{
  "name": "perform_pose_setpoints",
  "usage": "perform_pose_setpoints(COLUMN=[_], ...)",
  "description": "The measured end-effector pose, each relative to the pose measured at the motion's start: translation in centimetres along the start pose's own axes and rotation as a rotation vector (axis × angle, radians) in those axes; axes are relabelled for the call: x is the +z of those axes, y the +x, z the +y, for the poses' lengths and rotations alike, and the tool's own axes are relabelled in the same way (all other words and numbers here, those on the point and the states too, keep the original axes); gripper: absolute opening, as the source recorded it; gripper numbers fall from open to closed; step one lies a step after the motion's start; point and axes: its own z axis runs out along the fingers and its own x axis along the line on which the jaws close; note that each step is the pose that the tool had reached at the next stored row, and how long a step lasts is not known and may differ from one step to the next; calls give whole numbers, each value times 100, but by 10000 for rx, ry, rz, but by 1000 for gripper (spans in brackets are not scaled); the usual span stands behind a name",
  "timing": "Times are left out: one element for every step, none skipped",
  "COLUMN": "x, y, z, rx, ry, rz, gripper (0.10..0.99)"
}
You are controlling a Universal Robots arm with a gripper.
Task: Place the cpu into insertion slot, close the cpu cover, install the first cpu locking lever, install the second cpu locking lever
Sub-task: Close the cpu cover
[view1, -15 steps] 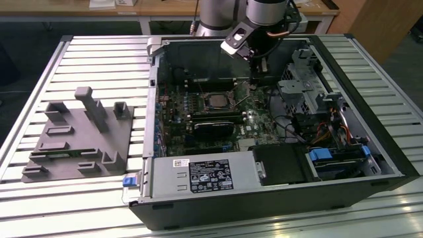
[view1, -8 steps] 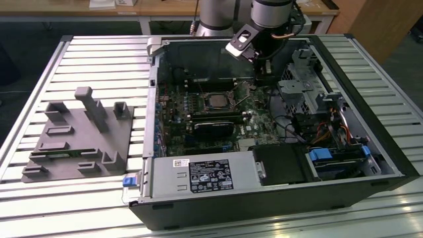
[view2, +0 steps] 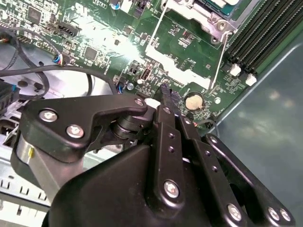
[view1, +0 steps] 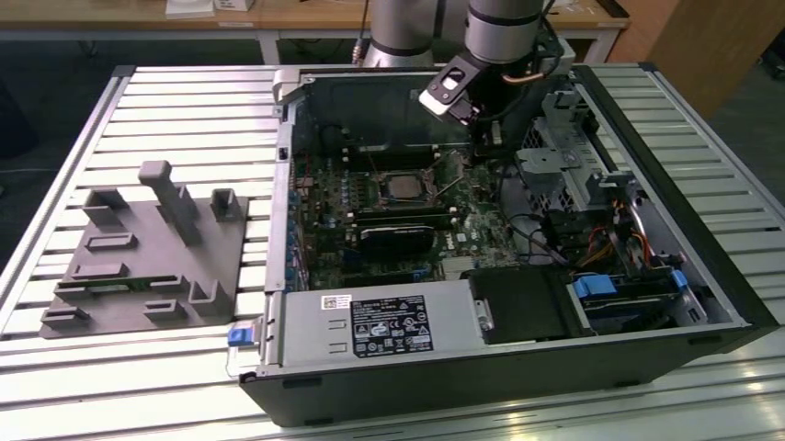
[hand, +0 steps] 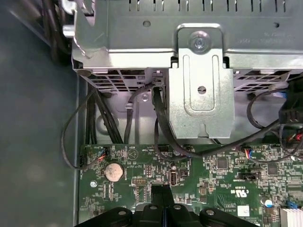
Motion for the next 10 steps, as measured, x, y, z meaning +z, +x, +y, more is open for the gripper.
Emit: perform_pose_setpoints(x=[8,14,16,16,16,16,16,16,18,19], y=[0,0,0,0,0,0,0,0,0,0], z=[0,2,3,4,4,4,4,5,6,7], rx=[1,0,0,0,0,0,0,-1,-2,0], ry=[1,1,2,2,2,2,1,15,75,180], rz=[-1,0,-3,-5,-6,-6,-5,-6,-5,-9], gripper=[106,106,106,106,106,106,106,106,106,106])
